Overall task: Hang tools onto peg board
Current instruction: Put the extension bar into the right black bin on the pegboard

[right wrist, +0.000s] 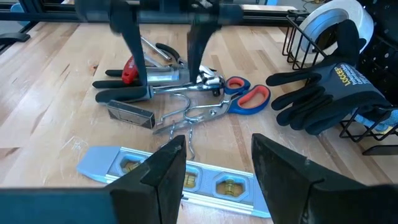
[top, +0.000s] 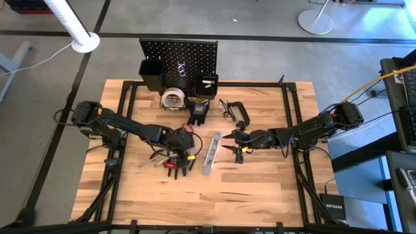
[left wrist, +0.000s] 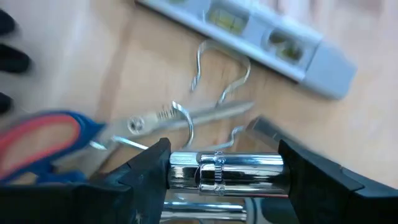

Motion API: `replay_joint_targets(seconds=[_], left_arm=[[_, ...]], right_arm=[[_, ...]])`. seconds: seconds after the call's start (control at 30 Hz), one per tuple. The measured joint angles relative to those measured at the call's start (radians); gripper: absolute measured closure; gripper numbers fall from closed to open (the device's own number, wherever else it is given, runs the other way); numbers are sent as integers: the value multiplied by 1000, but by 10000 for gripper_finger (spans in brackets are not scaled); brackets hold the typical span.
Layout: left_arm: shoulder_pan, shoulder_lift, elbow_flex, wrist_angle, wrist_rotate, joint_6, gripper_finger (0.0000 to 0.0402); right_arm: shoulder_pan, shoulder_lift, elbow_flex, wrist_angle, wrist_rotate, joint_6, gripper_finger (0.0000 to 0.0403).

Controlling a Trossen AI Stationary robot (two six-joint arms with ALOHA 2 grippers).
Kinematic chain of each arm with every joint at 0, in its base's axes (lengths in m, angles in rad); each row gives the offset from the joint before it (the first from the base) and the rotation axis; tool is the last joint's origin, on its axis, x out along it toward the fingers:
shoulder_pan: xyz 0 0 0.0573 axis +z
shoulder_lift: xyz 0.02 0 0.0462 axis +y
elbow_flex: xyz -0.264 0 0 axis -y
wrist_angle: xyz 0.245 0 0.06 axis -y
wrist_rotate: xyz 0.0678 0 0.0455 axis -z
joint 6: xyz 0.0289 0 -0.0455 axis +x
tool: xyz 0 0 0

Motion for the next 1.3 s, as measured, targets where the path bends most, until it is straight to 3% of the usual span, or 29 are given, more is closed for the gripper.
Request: replay_joint_targets(seconds=[0.27,0.47,0.63,0.93,1.3], left_arm=[[0,-135,2,43,-19,4,147],[0,-222,2,172,-32,44,143],[7,-258,3,306,-32,52,145],[72,-266,5,509,25,-38,145],[73,-266,4,580,32,-139,145]], right_arm=[[0,0,0,33,9,-50,219],[0,0,0,155,30,-72,219],[0,0,24,241,53,-215,211],[0,42,198,243,53,-601,135],[0,194,383,239,53,-893,134]])
